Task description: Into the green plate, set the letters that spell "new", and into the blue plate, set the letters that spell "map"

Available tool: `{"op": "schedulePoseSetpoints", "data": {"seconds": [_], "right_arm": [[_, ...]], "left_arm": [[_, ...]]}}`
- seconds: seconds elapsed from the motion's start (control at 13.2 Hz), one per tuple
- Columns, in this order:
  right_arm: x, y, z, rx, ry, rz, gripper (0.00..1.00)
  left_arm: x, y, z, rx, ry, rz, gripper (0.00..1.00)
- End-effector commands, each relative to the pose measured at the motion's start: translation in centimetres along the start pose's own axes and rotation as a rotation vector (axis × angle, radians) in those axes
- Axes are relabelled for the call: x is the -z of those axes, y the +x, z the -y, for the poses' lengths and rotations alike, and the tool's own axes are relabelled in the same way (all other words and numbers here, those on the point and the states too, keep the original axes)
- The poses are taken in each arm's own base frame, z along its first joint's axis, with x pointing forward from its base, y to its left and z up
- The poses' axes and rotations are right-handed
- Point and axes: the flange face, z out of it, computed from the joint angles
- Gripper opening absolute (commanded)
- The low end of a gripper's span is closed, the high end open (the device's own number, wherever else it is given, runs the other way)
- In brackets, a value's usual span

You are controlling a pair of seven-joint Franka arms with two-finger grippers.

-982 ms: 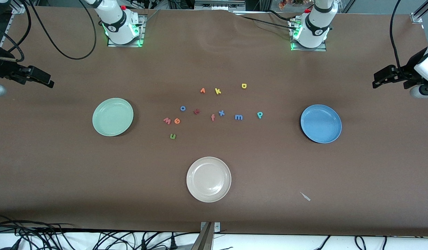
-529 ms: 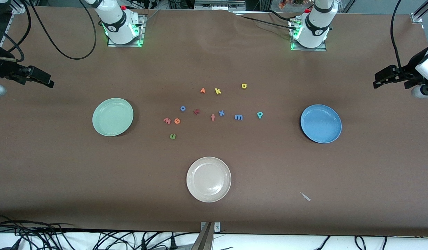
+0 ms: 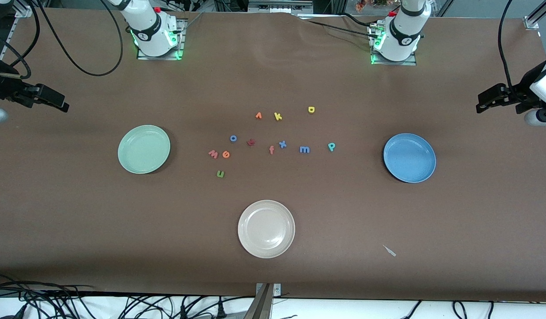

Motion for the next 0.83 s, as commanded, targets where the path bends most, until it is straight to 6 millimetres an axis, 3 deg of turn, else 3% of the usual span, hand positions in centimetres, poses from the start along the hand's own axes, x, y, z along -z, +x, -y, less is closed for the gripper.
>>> {"op": "schedulePoseSetpoints", "data": {"seconds": [0.0, 0.76], "right_arm": [[0.50, -0.66, 0.17, -0.001, 0.016, -0.004, 1.00], [0.50, -0.66, 0.17, -0.001, 0.016, -0.004, 1.00]], "left_arm": [[-0.09, -0.33, 0.07, -0.022, -0.018, -0.010, 1.00], [-0.23, -0.18, 0.08, -0.022, -0.018, -0.014, 1.00]]}}
